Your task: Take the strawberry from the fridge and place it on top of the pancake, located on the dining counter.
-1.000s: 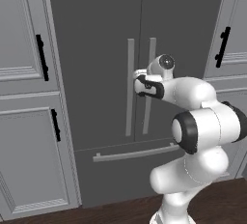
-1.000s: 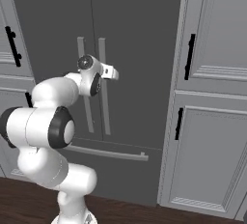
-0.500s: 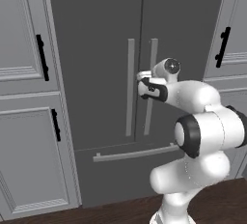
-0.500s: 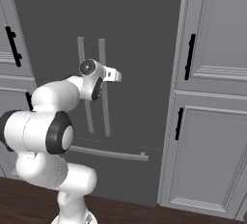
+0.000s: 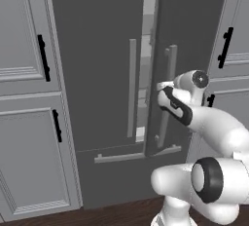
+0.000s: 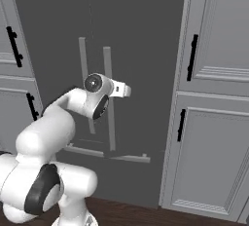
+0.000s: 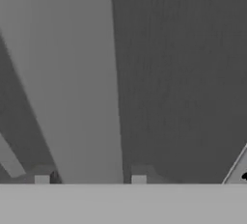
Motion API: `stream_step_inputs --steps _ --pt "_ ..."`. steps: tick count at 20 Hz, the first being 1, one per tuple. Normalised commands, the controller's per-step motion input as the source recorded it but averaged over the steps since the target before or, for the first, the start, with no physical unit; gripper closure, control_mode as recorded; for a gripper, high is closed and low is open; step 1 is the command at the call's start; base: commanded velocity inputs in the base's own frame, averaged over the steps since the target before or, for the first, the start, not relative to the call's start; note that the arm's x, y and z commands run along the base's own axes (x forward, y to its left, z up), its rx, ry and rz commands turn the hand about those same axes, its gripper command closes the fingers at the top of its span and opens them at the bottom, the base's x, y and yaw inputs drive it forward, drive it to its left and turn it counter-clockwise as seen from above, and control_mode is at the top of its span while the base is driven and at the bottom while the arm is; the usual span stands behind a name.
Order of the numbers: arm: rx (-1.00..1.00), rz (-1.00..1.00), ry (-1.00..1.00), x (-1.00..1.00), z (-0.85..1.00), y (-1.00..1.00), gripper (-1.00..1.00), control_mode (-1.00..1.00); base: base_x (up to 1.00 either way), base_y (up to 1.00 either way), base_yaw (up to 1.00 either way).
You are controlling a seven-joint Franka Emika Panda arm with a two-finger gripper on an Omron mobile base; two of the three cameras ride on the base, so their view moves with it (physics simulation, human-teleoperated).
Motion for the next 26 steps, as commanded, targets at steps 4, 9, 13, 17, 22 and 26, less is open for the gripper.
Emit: stream_step_inputs --steps 4,9,13,17,22,26 --pt "0.04 -0.05 0.00 -0.96 0.05 -1.00 1.00 -1.00 0.00 0.00 0.00" --pt "0.01 -0.05 0.02 -0.65 0.23 -0.97 1.00 -1.00 0.00 0.00 0.00" --pt "0.00 -0.03 0.08 -0.25 0.18 -0.73 1.00 -1.00 0.00 0.00 0.00" --pt "-0.03 -0.01 0.10 0.03 -0.06 -0.14 -1.00 -1.00 0.00 0.00 0.00" --pt "0.00 -0.09 -0.01 -0.72 0.21 -0.24 -1.00 -1.00 0.00 0.00 0.00" --pt "-0.08 -0.07 0.00 -0.99 0.70 -0.01 -1.00 -1.00 0.00 0.00 0.00"
